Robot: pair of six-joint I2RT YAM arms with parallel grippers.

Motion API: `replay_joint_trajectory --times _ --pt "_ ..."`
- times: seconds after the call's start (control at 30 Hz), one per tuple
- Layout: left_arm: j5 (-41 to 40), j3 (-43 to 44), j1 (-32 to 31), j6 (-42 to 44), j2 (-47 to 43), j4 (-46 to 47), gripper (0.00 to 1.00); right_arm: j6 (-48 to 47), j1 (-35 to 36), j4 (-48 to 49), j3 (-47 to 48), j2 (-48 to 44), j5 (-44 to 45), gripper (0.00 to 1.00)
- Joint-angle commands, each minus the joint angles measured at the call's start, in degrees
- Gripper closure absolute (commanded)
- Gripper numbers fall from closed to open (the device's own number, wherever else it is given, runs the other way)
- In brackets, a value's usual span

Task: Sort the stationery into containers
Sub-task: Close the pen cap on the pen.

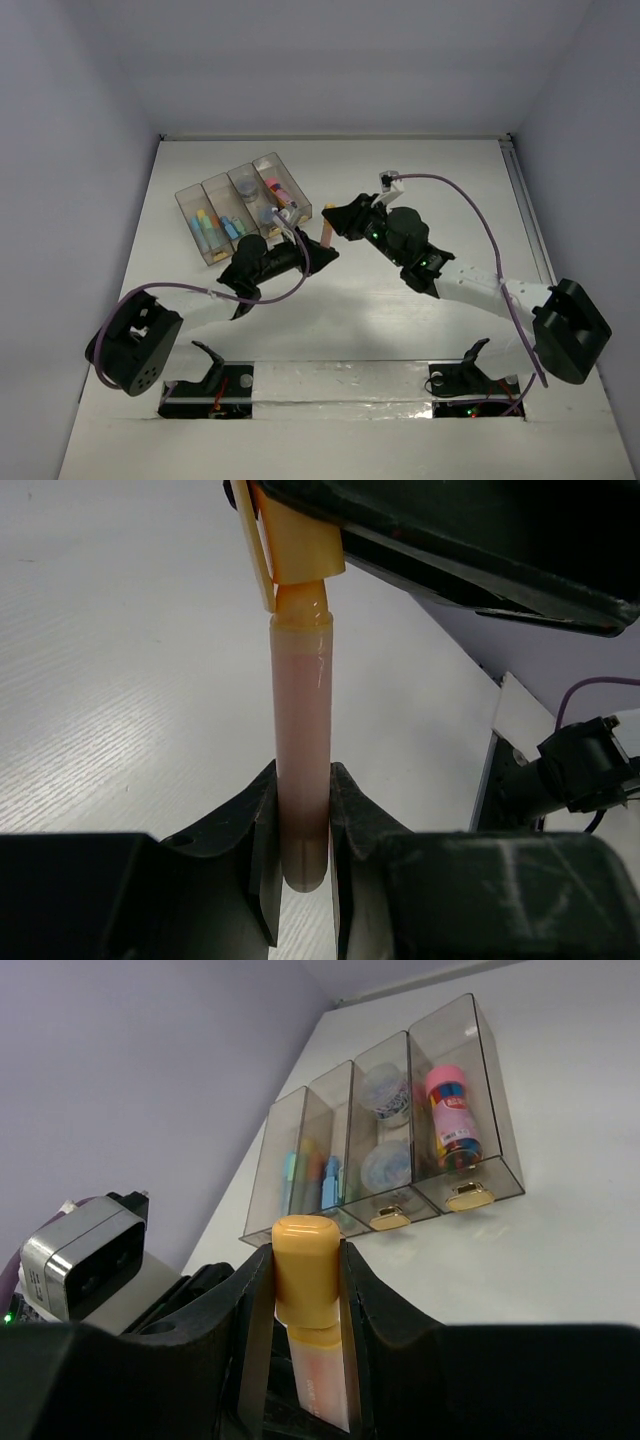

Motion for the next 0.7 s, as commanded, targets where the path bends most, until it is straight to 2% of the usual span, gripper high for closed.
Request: replay_joint_trajectory --times 0.0,0.23,0.43,0.67 --pt "-5.5 0.9 1.4 -1.4 -4.4 6.2 1.0 0.3 3.1 -3.4 -1.3 -3.1 -1.4 1.0" --pt "-7.9 0.6 0.8 -1.8 -6.3 3.8 1.0 -2.9 3.6 -12.0 -0.5 -6.3 5.3 1.0" --pt "-9.5 3.1 -1.8 -2.1 -3.9 4.6 1.0 -4.5 4.6 -13.4 0.1 -6.8 5.4 1.0" --pt "-10.4 5.8 -1.8 -1.1 -3.3 3.9 1.0 -2.3 6.2 -12.1 -2.0 -6.7 3.3 1.0"
